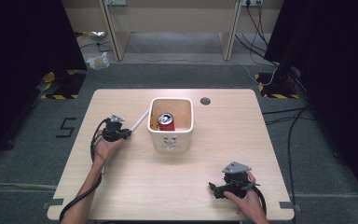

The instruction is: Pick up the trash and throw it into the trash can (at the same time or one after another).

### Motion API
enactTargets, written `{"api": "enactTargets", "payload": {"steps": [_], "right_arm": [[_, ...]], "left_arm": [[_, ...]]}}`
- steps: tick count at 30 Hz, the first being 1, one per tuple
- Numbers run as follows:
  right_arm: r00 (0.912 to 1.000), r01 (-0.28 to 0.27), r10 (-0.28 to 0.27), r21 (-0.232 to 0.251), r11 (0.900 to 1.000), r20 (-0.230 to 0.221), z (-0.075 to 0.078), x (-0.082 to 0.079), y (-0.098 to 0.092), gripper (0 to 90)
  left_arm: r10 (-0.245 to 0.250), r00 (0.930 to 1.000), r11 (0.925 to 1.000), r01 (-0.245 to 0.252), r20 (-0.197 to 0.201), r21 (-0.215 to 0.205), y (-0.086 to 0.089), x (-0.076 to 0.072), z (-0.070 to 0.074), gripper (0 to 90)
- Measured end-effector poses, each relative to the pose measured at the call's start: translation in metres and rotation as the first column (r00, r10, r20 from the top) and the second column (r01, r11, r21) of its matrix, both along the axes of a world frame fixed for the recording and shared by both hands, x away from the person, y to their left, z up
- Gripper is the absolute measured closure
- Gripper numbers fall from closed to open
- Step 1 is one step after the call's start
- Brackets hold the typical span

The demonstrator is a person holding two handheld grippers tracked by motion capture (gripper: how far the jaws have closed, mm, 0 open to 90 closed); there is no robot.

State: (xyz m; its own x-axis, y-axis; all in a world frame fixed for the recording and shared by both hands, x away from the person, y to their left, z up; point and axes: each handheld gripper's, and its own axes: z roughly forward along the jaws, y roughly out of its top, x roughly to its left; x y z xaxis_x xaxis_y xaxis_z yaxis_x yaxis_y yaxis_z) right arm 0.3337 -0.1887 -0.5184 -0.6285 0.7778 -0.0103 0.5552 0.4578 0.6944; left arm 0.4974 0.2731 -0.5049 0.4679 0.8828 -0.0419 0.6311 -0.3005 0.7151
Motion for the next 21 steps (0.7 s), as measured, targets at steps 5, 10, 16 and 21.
{"api": "enactTargets", "payload": {"steps": [5, 10, 16, 21], "right_arm": [[1.0000, 0.000, 0.000, 0.000, 1.000, 0.000, 0.000, 0.000, 0.000, 0.2], [1.0000, 0.001, -0.001, 0.000, 1.000, 0.001, 0.000, 0.000, 0.000, 0.2], [1.0000, 0.001, -0.001, 0.000, 1.000, 0.001, 0.000, 0.000, 0.000, 0.2], [1.0000, 0.001, -0.001, 0.000, 1.000, 0.001, 0.000, 0.000, 0.000, 0.2]], "left_arm": [[-0.003, 1.0000, 0.9999, 0.003, 0.006, -0.013, 0.008, -0.001, 0.009, 79.7], [-0.008, 0.9998, 0.9999, 0.008, 0.019, -0.013, 0.013, -0.005, 0.020, 79.7], [-0.029, 0.9982, 0.9995, 0.030, 0.052, -0.008, 0.018, -0.015, 0.042, 79.7], [-0.057, 0.9953, 0.9981, 0.059, 0.078, -0.021, 0.021, -0.025, 0.066, 79.7]]}}
